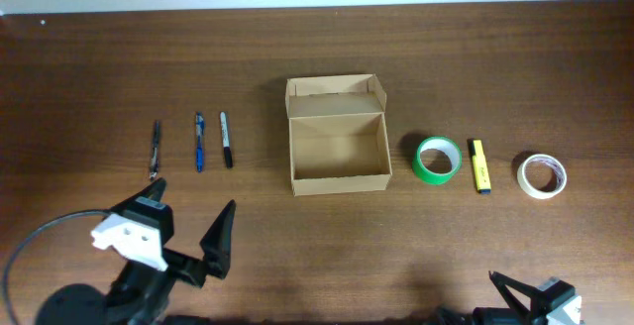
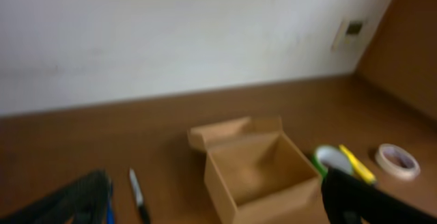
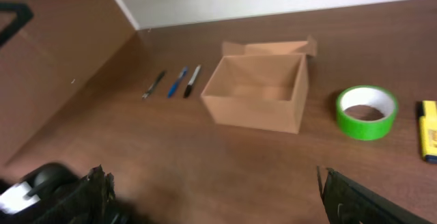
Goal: Pack container
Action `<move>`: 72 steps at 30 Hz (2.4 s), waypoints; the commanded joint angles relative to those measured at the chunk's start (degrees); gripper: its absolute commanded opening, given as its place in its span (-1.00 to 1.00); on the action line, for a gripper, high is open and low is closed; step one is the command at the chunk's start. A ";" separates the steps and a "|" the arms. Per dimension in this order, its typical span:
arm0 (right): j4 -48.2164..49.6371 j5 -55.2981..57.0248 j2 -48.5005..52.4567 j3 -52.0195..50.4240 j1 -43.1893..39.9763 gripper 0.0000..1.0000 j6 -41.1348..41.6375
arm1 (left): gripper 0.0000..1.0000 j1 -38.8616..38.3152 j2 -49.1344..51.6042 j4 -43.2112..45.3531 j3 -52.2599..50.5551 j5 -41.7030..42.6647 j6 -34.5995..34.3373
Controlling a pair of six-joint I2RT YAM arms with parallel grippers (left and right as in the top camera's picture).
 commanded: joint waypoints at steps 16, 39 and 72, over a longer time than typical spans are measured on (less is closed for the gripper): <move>-18.10 10.99 41.03 31.80 0.11 0.98 -13.11 | 0.98 -0.24 25.44 -26.27 35.69 -1.60 7.02; -17.49 33.07 73.55 51.52 0.11 0.97 -5.55 | 0.98 -0.24 55.54 -37.66 69.37 -1.46 13.44; -15.32 23.54 102.77 48.35 0.33 0.98 -5.38 | 0.99 -0.24 54.88 -43.91 85.81 -7.52 13.88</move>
